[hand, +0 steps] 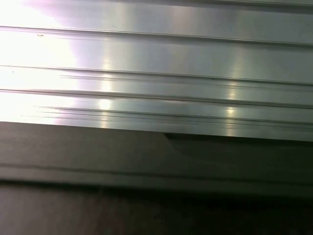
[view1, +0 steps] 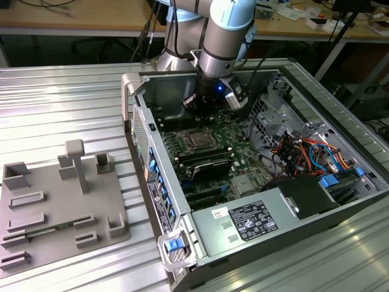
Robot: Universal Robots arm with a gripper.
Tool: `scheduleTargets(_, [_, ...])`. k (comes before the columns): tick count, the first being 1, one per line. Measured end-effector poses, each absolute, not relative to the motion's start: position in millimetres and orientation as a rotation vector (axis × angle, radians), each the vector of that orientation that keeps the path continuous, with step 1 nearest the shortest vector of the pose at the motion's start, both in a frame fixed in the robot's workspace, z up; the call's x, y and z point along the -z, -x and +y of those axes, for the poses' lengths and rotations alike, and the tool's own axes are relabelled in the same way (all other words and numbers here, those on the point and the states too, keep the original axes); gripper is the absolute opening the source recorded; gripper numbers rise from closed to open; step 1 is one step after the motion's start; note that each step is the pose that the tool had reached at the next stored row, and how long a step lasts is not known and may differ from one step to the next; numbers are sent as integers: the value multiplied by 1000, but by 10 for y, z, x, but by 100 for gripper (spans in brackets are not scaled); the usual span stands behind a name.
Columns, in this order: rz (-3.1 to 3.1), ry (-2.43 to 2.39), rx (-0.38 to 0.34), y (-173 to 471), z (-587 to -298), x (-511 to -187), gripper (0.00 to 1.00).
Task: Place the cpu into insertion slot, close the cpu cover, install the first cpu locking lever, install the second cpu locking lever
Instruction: 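Install the first cpu locking lever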
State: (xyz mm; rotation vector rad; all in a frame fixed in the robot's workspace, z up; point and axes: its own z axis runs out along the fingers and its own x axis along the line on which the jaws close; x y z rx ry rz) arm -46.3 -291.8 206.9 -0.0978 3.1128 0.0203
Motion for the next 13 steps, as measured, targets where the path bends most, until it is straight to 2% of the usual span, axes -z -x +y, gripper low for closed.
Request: scheduleTargets(13, [3113,98,-20,460,-2922,-2053,11])
